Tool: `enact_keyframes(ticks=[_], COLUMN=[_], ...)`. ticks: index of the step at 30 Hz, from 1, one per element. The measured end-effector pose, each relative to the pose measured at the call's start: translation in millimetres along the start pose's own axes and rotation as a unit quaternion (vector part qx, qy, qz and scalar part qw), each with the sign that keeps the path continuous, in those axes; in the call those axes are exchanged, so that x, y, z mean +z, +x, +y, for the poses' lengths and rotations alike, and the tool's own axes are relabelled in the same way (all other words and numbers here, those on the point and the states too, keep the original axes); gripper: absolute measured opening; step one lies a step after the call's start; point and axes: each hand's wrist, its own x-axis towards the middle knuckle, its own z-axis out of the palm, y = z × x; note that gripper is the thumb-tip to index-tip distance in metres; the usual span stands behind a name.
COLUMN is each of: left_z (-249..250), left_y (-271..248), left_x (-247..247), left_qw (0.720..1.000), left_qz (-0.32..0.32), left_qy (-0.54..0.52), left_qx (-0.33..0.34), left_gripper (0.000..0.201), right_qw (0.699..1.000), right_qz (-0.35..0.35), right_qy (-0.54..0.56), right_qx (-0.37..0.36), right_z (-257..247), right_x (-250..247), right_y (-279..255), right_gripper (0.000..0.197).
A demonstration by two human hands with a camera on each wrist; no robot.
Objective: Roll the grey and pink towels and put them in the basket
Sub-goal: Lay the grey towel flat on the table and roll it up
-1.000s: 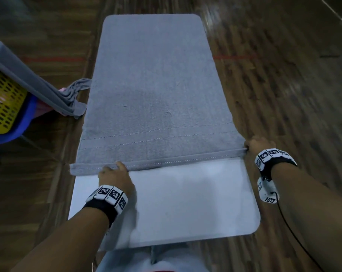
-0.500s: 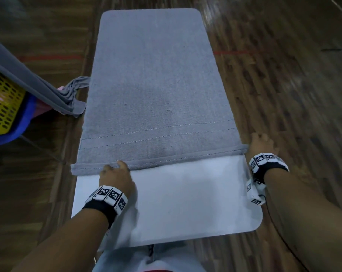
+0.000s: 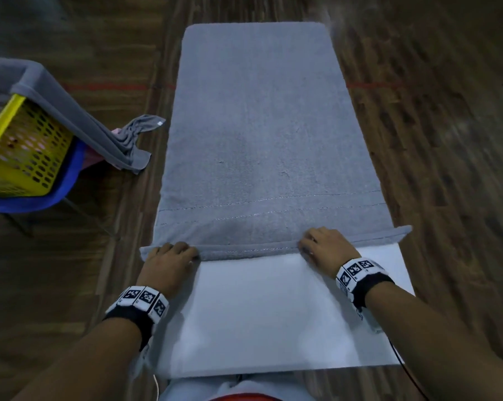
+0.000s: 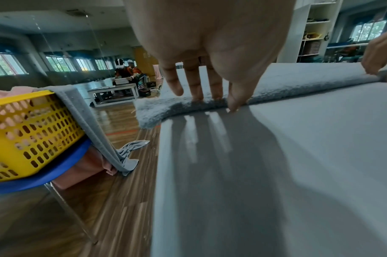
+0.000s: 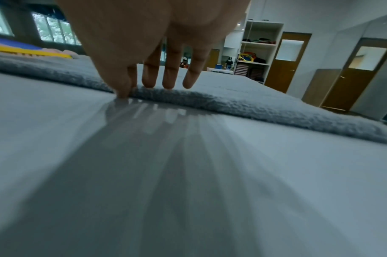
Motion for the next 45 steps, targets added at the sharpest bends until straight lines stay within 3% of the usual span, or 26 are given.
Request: enact_keyframes(ticks=[5,7,11,14,17,20,24,28,31,33,35,37,39,41,43,45], left_z=[-20,-31,-57,-74,-93,-113,-131,-137,-144,-147,-146,-136,-112,-78,-39,-3], left_y=[0,0,8,12,8,2,5,12,23,32,38,40,36,30,27,24], left_x=[-5,-4,-1,2,7,12,14,11,11,8,9,11,9,8,10,11], left_qw=[0.999,0.999,0.998,0.989,0.991,0.994,0.993,0.985,0.962,0.951,0.967,0.988,0.993,0.994,0.993,0.996], left_qz=[0.029,0.031,0.018,0.009,-0.002,0.012,0.033,0.019,-0.016,-0.04,-0.041,0.008,0.054,0.086,0.074,0.034], left_qy=[-0.01,-0.005,-0.048,-0.149,-0.129,-0.076,-0.083,-0.168,-0.267,-0.293,-0.227,-0.116,-0.072,-0.073,-0.056,-0.012], left_qx=[0.014,0.016,0.022,0.002,0.034,0.075,0.081,0.024,-0.049,-0.086,-0.105,-0.106,-0.076,-0.003,0.074,0.079], left_gripper=[0.019,0.011,0.02,0.023,0.025,0.029,0.029,0.021,0.028,0.021,0.022,0.035,0.037,0.03,0.03,0.039], right_qw=[0.997,0.994,0.976,0.959,0.943,0.935,0.931,0.922,0.92,0.922,0.923,0.93,0.94,0.952,0.962,0.971], right_qz=[-0.066,-0.075,-0.1,-0.133,-0.162,-0.166,-0.161,-0.176,-0.188,-0.188,-0.181,-0.158,-0.126,-0.096,-0.061,-0.045], right_qy=[-0.013,0.008,0.092,0.099,0.078,0.07,0.062,0.05,0.053,0.056,0.061,0.066,0.077,0.092,0.118,0.13], right_qx=[0.04,0.075,0.17,0.228,0.281,0.305,0.321,0.342,0.34,0.335,0.333,0.325,0.306,0.275,0.24,0.196], right_z=[-7,-8,-12,-17,-25,-32,-37,-34,-32,-31,-32,-33,-33,-31,-25,-18], right_x=[-6,-13,-28,-31,-30,-28,-22,-19,-19,-20,-21,-20,-19,-17,-15,-13], right_y=[20,27,41,53,63,67,68,71,75,78,80,80,77,70,62,49], right_gripper=[0.03,0.026,0.005,0.009,0.004,0.01,0.015,0.015,0.017,0.017,0.015,0.012,0.012,0.009,0.006,0.018])
